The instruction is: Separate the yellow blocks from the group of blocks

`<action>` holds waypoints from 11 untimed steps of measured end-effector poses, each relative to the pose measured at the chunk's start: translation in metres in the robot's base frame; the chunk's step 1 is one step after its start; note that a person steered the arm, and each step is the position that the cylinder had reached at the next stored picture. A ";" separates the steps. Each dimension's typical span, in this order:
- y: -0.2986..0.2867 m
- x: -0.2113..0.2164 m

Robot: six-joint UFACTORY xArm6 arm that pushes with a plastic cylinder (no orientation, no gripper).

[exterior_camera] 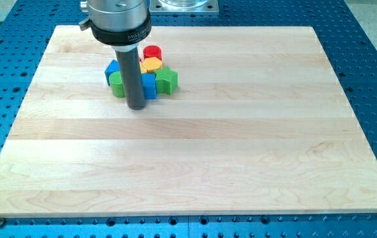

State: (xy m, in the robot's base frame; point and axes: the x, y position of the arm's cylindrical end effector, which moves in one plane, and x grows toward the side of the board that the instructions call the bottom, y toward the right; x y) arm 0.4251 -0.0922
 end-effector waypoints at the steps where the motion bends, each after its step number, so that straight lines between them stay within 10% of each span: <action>1: 0.000 0.000; 5: 0.005 0.017; 9: -0.030 -0.055; 11: 0.050 -0.085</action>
